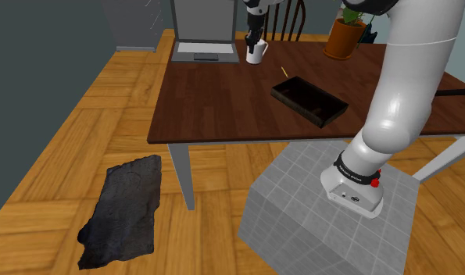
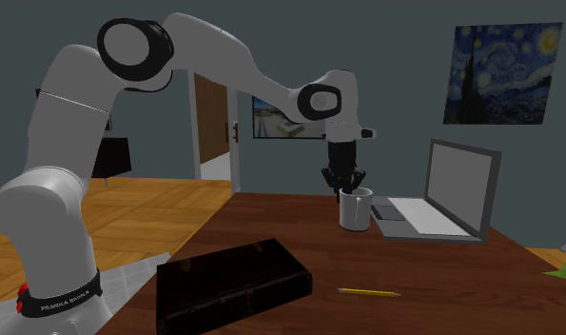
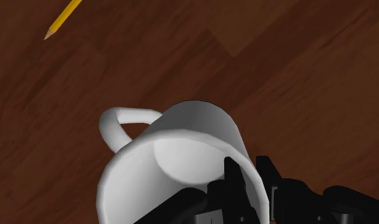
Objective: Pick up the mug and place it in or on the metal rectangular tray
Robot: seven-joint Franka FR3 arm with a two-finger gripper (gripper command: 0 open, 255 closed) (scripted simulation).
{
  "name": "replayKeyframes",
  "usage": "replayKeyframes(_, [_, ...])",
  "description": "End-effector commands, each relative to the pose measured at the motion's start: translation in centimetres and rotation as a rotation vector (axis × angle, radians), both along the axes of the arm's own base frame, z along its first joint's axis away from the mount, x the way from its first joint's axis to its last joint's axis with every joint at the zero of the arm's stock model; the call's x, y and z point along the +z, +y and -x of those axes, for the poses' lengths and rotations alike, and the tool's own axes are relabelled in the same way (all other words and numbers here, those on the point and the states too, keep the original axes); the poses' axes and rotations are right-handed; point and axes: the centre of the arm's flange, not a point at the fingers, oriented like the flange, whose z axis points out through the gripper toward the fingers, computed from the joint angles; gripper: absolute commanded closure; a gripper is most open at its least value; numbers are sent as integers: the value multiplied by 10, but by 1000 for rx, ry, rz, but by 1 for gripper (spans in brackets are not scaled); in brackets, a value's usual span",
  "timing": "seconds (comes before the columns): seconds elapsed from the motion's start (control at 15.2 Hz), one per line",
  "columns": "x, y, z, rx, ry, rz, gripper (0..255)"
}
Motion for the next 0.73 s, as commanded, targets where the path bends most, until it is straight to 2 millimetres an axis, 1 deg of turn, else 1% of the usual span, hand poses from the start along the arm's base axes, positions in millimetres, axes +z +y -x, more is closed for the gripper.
replayKeyframes(0.0, [10,0,0,0,0,0,255])
replayKeyframes(0.59, [58,0,0,0,0,0,255])
replayKeyframes(0.66, [59,1,13,0,0,0,255])
